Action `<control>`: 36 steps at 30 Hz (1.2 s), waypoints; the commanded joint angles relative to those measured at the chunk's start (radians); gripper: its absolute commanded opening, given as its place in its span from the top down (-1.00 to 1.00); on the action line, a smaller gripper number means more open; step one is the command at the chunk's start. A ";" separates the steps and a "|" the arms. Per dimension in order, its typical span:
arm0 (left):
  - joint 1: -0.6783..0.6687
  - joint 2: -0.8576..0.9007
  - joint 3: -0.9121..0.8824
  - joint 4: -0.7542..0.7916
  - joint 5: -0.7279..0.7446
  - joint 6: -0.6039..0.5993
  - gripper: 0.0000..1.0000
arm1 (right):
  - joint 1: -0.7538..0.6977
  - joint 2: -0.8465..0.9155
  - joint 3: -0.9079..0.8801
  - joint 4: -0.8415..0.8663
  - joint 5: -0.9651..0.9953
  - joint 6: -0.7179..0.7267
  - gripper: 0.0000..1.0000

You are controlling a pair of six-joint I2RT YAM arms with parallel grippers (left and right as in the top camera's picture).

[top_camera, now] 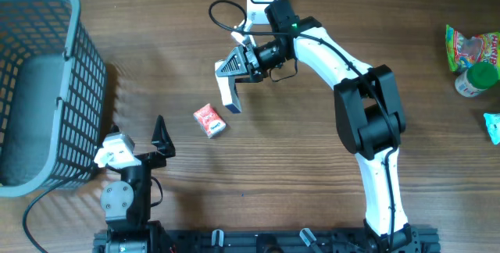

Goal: Scan the item barcode
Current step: 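Lift the white carton and present its barcode to the scanner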

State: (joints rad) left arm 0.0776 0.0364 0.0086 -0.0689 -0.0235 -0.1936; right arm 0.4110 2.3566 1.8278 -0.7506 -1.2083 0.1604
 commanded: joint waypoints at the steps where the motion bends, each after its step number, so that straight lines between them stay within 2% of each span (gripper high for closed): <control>1: -0.003 -0.002 -0.003 -0.003 0.011 -0.005 -1.00 | -0.029 -0.081 0.021 0.002 0.095 0.026 -0.36; 4: -0.003 -0.002 -0.003 -0.003 0.012 -0.005 -1.00 | -0.034 -0.148 0.021 -0.013 0.171 0.028 -0.36; 9: -0.003 -0.002 -0.003 -0.003 0.012 -0.005 -1.00 | -0.032 -0.295 0.021 -0.006 0.656 0.008 -0.39; 14: -0.003 -0.002 -0.003 -0.003 0.011 -0.005 -1.00 | -0.033 -0.330 0.020 0.109 0.961 -0.160 -0.49; 18: -0.003 -0.002 -0.003 -0.003 0.011 -0.005 -1.00 | -0.033 -0.327 0.017 0.225 1.089 -0.300 -0.29; 23: -0.003 -0.002 -0.003 -0.003 0.011 -0.005 -1.00 | -0.033 -0.327 0.017 0.336 1.237 -0.330 -0.30; 27: -0.003 -0.002 -0.003 -0.003 0.012 -0.005 -1.00 | -0.032 -0.307 0.016 0.424 1.294 -0.453 -0.30; 32: -0.003 -0.002 -0.003 -0.003 0.011 -0.005 -1.00 | -0.027 -0.250 0.016 0.630 1.495 -0.591 -0.30; 36: -0.003 -0.002 -0.003 -0.003 0.012 -0.005 -1.00 | -0.018 -0.198 0.016 0.732 1.536 -0.705 -0.30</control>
State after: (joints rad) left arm 0.0776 0.0364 0.0082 -0.0692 -0.0235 -0.1936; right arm 0.3779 2.0941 1.8336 -0.0631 0.2295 -0.4061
